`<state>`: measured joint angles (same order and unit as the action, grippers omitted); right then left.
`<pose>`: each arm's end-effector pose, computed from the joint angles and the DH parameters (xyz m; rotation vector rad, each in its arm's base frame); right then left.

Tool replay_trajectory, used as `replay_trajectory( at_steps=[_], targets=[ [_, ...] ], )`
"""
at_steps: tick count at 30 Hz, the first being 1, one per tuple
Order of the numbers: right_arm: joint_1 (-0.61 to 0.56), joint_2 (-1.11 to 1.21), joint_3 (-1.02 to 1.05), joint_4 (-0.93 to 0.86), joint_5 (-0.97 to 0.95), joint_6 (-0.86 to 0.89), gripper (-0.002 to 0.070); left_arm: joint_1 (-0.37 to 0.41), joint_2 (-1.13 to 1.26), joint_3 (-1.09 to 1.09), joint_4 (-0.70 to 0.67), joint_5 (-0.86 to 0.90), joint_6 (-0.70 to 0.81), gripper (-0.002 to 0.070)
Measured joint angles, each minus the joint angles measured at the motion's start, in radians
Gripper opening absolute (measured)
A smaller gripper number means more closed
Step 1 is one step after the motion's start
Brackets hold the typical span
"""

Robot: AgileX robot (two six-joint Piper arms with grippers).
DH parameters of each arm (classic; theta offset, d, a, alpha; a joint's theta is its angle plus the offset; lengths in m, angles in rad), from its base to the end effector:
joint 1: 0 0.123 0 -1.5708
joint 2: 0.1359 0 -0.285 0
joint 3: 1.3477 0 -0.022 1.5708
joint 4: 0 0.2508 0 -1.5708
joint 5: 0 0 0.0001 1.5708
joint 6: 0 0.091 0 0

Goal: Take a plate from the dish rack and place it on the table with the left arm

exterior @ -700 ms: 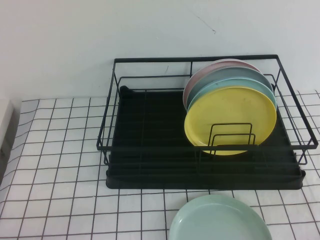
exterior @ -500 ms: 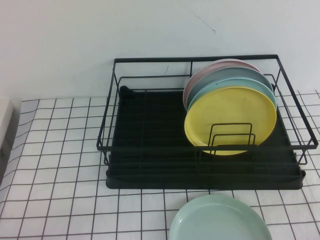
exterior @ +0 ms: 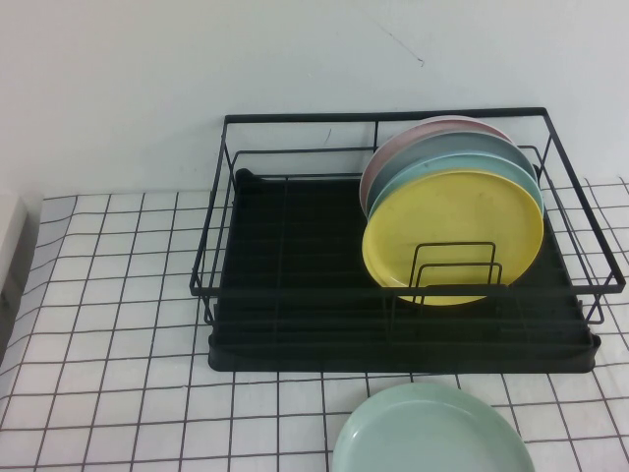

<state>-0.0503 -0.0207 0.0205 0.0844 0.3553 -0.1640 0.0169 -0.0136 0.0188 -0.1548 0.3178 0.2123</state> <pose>0.0526 0.0000 0.1755 -0.0523 1.8372 -0.0679 0.0538 -0.0035 0.1792 0.0778 1.8011 0.0151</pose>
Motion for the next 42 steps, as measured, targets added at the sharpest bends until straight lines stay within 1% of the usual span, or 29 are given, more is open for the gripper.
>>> replay_trajectory(
  at_steps=[22, 23, 25, 28, 32, 34, 36, 38, 42],
  targets=[
    [0.000, 0.000, 0.000, 0.000, 0.000, 0.000, -0.0001, 0.000, 0.000, 0.000, -0.010, 0.000, 0.000, -0.0002],
    [0.000, 0.000, 0.000, 0.000, 0.000, 0.000, -0.0001, 0.000, 0.000, 0.000, -0.030, -0.003, 0.000, -0.0002],
    [0.000, 0.000, 0.000, 0.000, 0.000, 0.000, -0.0001, 0.000, 0.000, 0.000, -0.127, -0.014, -0.008, -0.0002],
    [0.000, 0.000, 0.000, 0.000, 0.000, 0.000, -0.0001, 0.000, 0.000, 0.004, -0.326, -0.041, -0.016, -0.0002],
    [0.000, 0.000, 0.000, 0.000, 0.000, 0.000, -0.0001, 0.000, 0.000, 0.004, -0.665, -0.114, -0.018, -0.0002],
    [0.000, 0.000, 0.000, 0.000, 0.000, 0.000, -0.0001, 0.000, 0.000, 0.004, -0.784, -0.144, -0.006, -0.0002],
    [0.000, 0.000, 0.000, 0.000, 0.000, 0.000, -0.0001, 0.000, 0.000, 0.004, -0.836, -0.168, 0.010, -0.0002],
    [0.000, 0.000, 0.000, 0.000, 0.000, 0.000, -0.0001, 0.000, 0.000, 0.004, -0.861, -0.166, 0.014, -0.0002],
    [0.000, 0.000, 0.000, 0.000, 0.000, 0.000, -0.0001, -0.002, 0.011, -0.052, -0.851, -0.040, 0.063, -0.0002]
  ],
)
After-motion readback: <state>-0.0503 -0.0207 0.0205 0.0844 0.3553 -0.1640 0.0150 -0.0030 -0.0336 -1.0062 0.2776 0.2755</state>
